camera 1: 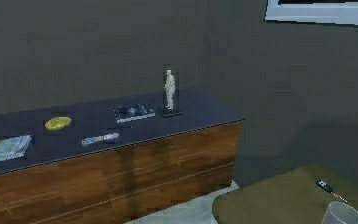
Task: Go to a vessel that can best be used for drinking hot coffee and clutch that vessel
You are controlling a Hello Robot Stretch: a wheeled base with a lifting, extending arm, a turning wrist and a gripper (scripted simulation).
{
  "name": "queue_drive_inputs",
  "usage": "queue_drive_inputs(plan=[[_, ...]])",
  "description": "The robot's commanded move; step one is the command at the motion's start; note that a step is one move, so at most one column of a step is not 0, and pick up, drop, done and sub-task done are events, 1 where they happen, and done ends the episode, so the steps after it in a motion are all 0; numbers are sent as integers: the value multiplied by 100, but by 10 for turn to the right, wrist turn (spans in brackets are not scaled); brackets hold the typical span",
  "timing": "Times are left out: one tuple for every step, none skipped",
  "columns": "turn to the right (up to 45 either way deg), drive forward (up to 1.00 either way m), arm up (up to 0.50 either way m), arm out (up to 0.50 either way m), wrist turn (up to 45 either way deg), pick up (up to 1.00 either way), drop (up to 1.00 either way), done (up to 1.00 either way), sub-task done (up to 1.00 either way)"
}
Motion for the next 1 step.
queue_drive_inputs(plan=[[-360, 0, 0, 0, 0, 0, 0, 0, 0]])
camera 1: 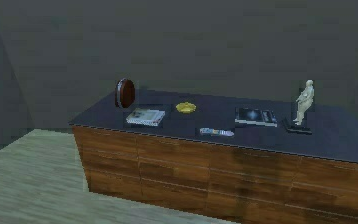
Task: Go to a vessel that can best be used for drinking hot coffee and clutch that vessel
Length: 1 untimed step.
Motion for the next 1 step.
queue_drive_inputs(plan=[[0, 0, 50, 0, 0, 0, 0, 0, 0]])
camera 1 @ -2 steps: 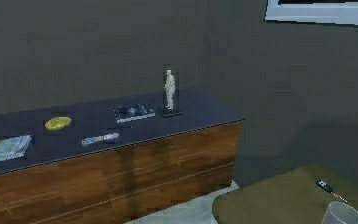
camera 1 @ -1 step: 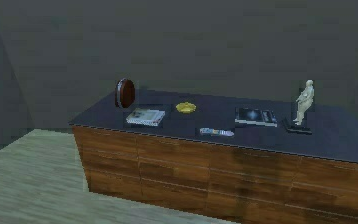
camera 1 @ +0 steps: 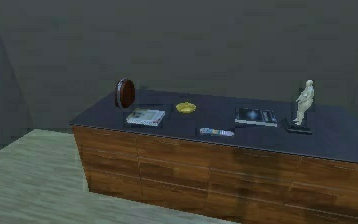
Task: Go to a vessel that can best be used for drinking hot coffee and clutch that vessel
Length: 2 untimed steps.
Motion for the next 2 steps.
queue_drive_inputs(plan=[[0, 0, 36, 0, 0, 0, 0, 0, 0], [0, 0, 0, 36, 0, 0, 0, 0, 0]])
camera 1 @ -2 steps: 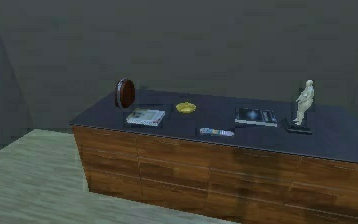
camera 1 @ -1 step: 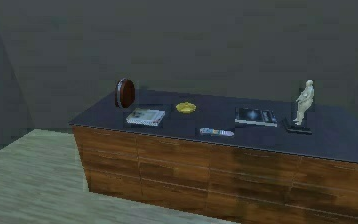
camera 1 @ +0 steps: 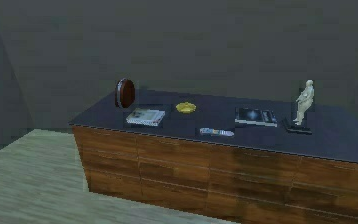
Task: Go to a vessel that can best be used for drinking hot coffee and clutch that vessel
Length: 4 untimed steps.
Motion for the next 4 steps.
queue_drive_inputs(plan=[[0, 0, 0, 0, 450, 0, 0, 0, 0], [0, 0, 0, 0, 450, 0, 0, 0, 0], [0, 0, 0, 0, 450, 0, 0, 0, 0], [0, 0, 0, 0, 180, 0, 0, 0, 0]])
